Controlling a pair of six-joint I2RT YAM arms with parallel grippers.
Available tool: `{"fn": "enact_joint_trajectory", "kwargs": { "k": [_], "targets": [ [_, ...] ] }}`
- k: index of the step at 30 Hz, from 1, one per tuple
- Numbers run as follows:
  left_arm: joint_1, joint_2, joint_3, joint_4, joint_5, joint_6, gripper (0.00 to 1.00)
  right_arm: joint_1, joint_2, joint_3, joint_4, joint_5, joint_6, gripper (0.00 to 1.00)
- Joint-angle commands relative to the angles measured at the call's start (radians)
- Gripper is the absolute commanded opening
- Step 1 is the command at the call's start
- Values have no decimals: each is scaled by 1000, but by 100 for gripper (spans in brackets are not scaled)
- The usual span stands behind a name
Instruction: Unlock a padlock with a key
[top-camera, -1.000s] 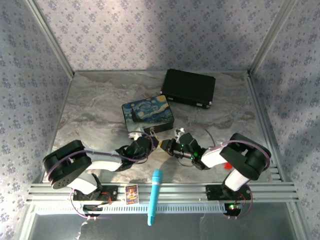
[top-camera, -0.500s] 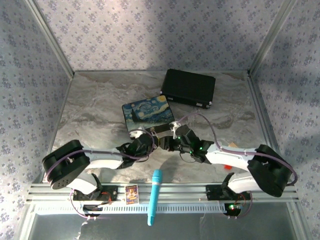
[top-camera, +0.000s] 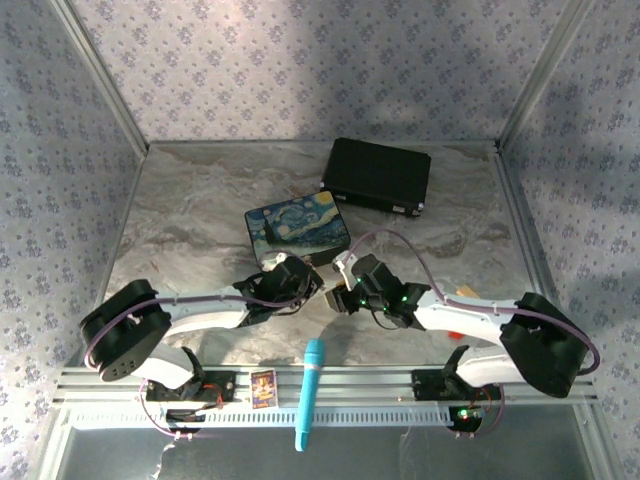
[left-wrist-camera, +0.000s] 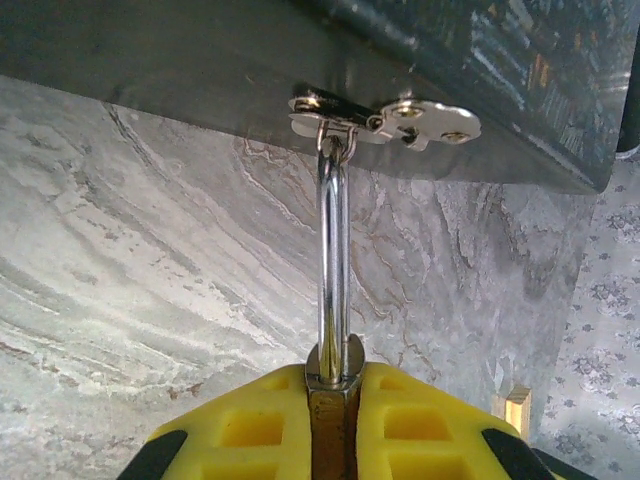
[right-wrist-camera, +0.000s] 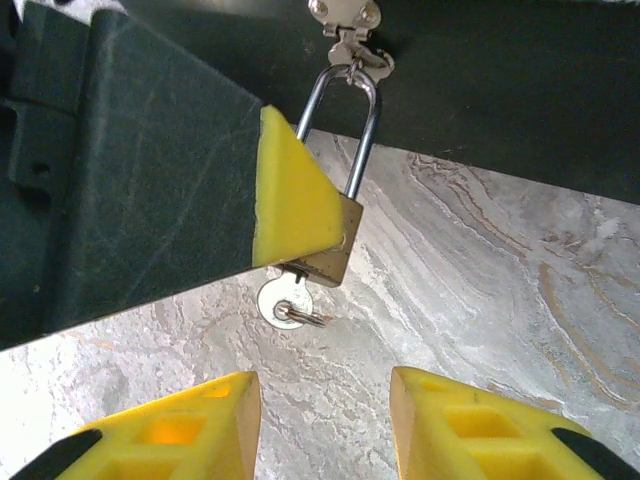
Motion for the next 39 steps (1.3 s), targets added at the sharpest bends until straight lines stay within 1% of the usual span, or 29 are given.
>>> {"fn": "enact_joint_trajectory", "kwargs": {
  "k": [1, 5, 8, 14, 16, 19, 22, 25, 28, 32, 35, 37, 39],
  "targets": [
    [2, -7, 31, -79, 35, -26, 1, 11, 31, 21, 7, -8, -55, 39],
    [5, -8, 35, -82, 42, -27, 0, 28, 69, 43, 7, 0, -75, 40],
    [5, -3, 52, -112, 44, -21, 1, 62, 88, 75, -22, 57, -98, 40],
    [5, 3, 55, -127, 54, -38, 1, 81, 100, 88, -3, 154, -81, 38],
    [5, 1, 57, -126, 62, -42, 1, 83, 115, 93, 6, 168, -82, 36],
    [5, -1, 61, -140, 69, -43, 1, 85, 139, 111, 15, 170, -90, 29],
    [5, 0, 58, -131, 77, -45, 1, 84, 166, 132, 18, 148, -98, 19],
    [5, 2, 60, -135, 79, -38, 0, 75, 170, 127, 49, 101, -91, 12],
    [6, 0, 50, -141, 76, -31, 0, 29, 173, 112, 77, -1, -55, 7],
    [8, -15, 22, -121, 52, -9, 0, -63, 179, 65, 162, -202, 36, 5],
    [8, -22, -15, -67, 41, -4, 0, -139, 213, 23, 272, -367, 147, 5],
    [8, -22, -39, -27, 43, -3, 0, -179, 245, -2, 346, -446, 222, 5],
    [8, -23, -48, -18, 47, -2, 0, -218, 279, -28, 428, -495, 301, 5]
  ]
}}
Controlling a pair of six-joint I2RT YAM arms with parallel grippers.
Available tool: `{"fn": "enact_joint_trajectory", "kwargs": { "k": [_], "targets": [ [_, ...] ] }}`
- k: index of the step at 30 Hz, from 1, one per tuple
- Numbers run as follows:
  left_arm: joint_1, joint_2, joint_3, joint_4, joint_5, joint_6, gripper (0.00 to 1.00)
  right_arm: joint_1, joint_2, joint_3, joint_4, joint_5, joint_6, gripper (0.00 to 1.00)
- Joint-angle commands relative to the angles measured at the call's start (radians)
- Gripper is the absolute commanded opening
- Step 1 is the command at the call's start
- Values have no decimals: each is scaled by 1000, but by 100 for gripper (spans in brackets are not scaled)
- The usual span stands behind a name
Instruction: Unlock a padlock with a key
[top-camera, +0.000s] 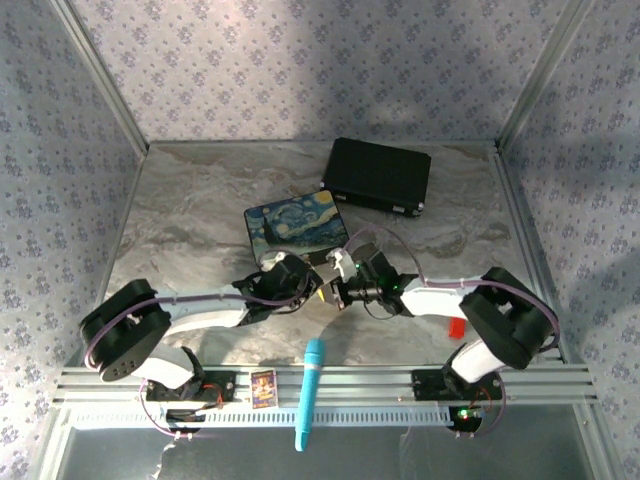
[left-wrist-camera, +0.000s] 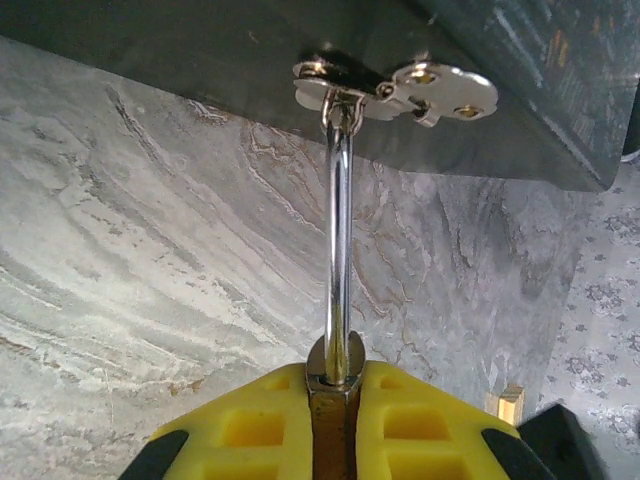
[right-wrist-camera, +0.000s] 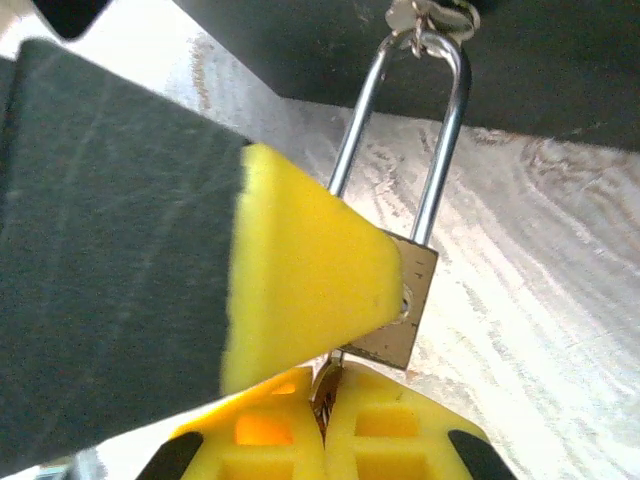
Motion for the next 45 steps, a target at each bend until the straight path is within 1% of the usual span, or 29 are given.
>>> {"fn": "enact_joint_trajectory", "kwargs": {
  "k": [1, 3, 5, 7, 9, 11, 15, 27, 30, 32, 33, 35, 37, 38, 39, 40, 42, 45],
  "targets": [
    [-3, -20, -39, -30, 24, 14, 0, -84, 60, -44, 190, -109, 196, 5],
    [-5, -24, -51, -26, 21, 10, 0, -109, 92, -58, 236, -130, 261, 6],
    [-4, -26, -61, -22, 18, 2, 0, -120, 112, -65, 266, -138, 291, 9],
    [-4, -23, -68, -12, 24, -6, 0, -128, 125, -72, 292, -139, 323, 15],
    [-5, -22, -72, -11, 27, -8, 0, -142, 128, -81, 304, -129, 351, 23],
    [-4, -23, -76, -22, 27, -16, 0, -160, 120, -93, 295, -109, 359, 26],
    [-3, -26, -92, -12, 20, -33, 0, -187, 84, -104, 227, -62, 344, 27],
    [-3, -31, -87, -20, 21, -34, 0, -186, 42, -116, 178, -52, 323, 26],
    [-3, -30, -78, -52, 8, -18, 0, -184, 15, -114, 153, -42, 316, 29],
    [-2, -29, -66, -101, 2, 4, 0, -185, -16, -94, 93, -29, 296, 34],
    [-1, -27, -53, -137, -1, 25, 0, -184, -39, -77, 48, -11, 283, 38],
    [1, -21, -23, -215, -6, 68, 0, -184, -89, -30, -94, 60, 249, 50],
    [1, -8, 2, -268, -7, 120, 0, -182, -136, 30, -240, 150, 228, 58],
    [1, 1, 8, -288, -7, 140, 0, -182, -156, 62, -301, 200, 179, 65],
    [2, 10, 12, -301, -5, 160, 0, -185, -168, 95, -347, 236, 163, 70],
    [2, 19, 17, -317, -2, 168, 0, -188, -172, 128, -393, 268, 148, 73],
    [6, 31, 14, -323, 1, 190, 0, -196, -162, 196, -461, 314, 120, 75],
    [16, 56, 45, -397, 7, 260, 1, -202, -72, 327, -566, 330, 60, 75]
  ]
}}
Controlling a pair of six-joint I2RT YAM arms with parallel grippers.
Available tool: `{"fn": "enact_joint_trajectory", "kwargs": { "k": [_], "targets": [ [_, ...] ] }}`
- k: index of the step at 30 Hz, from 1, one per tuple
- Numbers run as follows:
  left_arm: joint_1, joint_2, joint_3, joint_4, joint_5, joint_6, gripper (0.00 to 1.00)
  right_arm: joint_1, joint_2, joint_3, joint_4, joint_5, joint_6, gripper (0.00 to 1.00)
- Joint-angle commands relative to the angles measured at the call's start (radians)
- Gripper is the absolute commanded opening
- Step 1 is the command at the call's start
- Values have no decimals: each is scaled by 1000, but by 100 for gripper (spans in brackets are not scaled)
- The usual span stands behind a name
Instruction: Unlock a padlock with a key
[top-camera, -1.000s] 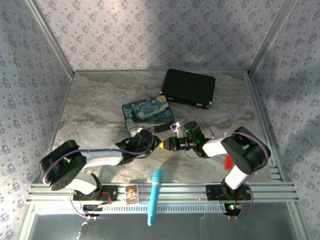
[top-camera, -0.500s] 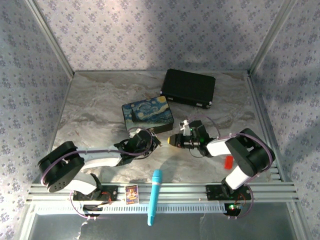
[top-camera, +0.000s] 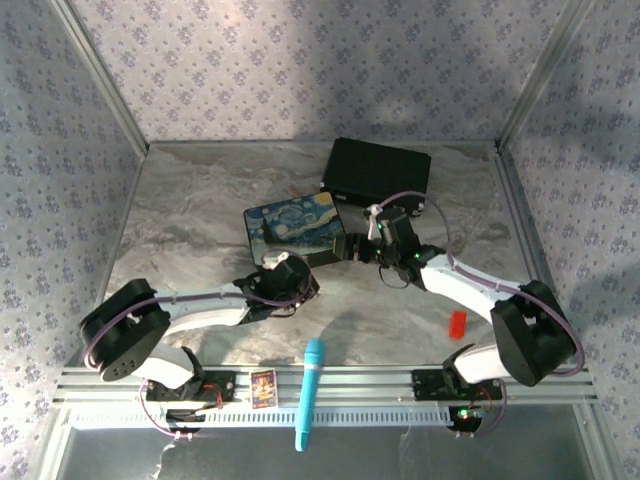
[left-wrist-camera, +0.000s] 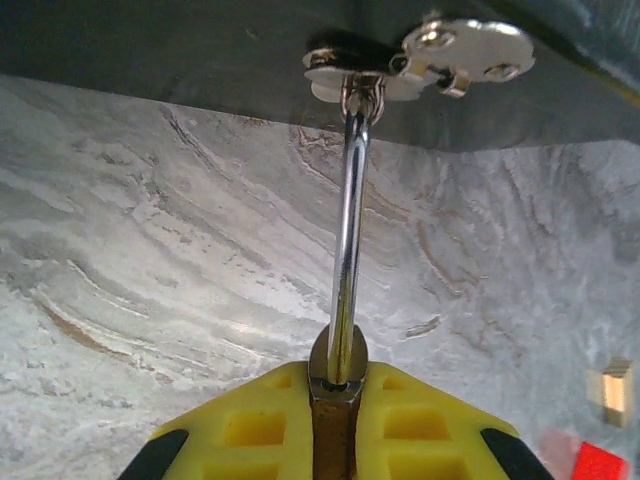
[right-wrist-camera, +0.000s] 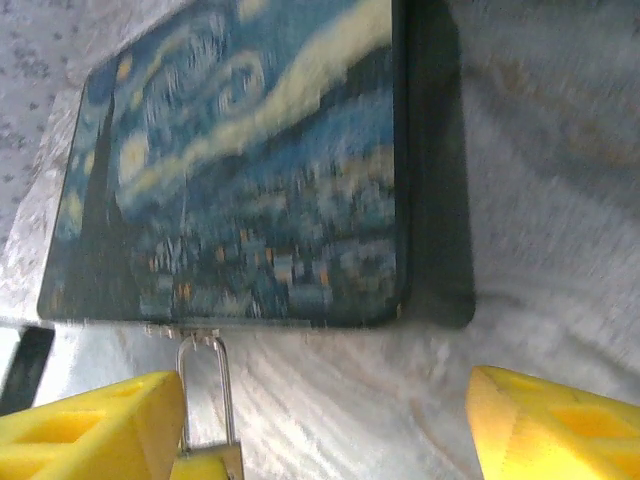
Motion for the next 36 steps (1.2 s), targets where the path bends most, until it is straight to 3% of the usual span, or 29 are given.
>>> {"fn": "enact_joint_trajectory", "kwargs": {
  "k": [1, 7, 12, 23, 36],
  "targets": [
    [14, 57, 17, -274, 0, 93, 2, -7, 107, 142, -223, 84, -111, 73],
    [37, 82, 70, -479, -71, 215, 8, -5, 309, 362, -379, 91, -201, 70],
    [56, 112, 100, -619, -146, 272, 9, 8, 390, 453, -430, 78, -227, 68],
    [56, 216, 209, -798, -255, 345, 13, 60, 455, 506, -470, 85, -237, 66],
    [-56, 330, 379, -964, -381, 294, 18, 84, 446, 494, -458, 115, -212, 66]
  ]
}}
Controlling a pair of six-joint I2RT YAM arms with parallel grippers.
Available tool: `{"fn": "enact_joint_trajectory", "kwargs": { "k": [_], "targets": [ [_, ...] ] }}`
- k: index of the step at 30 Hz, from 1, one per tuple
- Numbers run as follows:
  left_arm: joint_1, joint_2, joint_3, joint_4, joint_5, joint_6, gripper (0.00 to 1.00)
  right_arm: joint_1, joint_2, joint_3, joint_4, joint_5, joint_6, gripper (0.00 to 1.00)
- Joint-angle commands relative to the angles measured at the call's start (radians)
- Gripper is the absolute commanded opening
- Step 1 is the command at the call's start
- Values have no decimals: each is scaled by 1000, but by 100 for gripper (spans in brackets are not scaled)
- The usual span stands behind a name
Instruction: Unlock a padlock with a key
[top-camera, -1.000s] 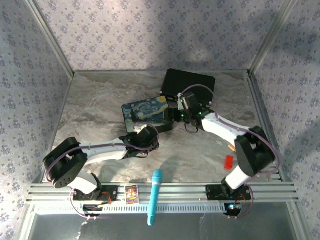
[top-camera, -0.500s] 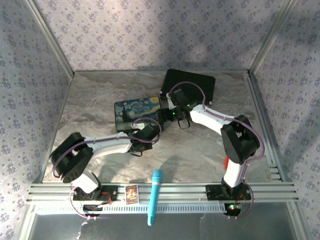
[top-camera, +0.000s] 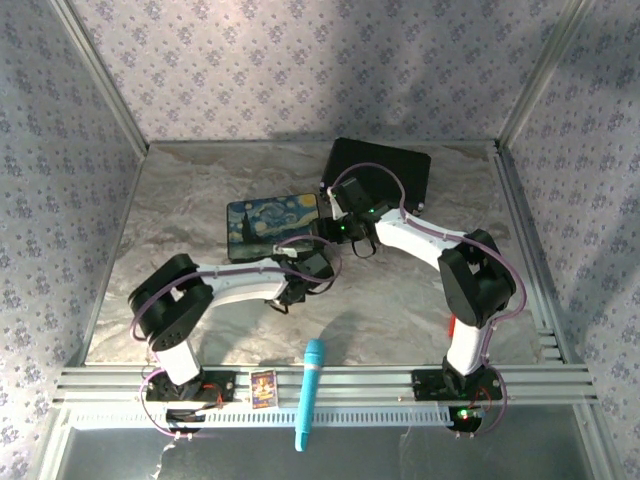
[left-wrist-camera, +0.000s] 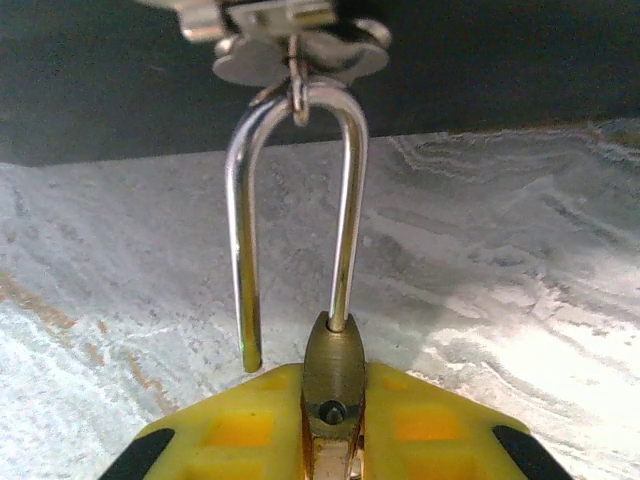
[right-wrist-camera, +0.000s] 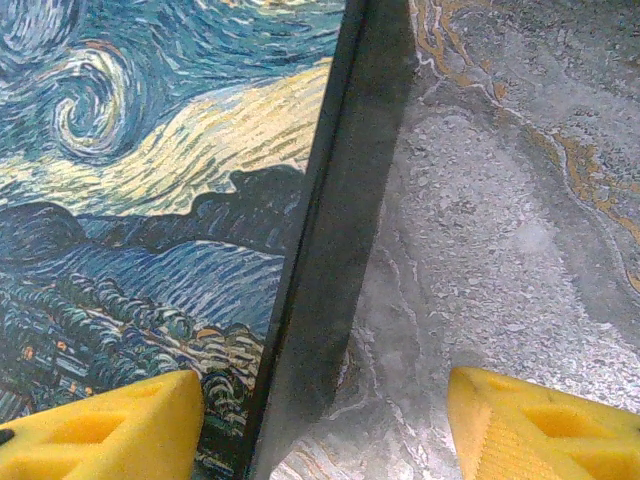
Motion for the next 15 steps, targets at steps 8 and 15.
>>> {"fn": "enact_joint_trajectory", "kwargs": {
  "k": [8, 15],
  "targets": [
    [-63, 69, 50, -199, 4, -40, 25, 10, 31, -21, -73, 37, 8, 66],
    [-91, 79, 73, -188, -1, -44, 27, 10, 33, -21, -61, 30, 19, 66]
  ]
}}
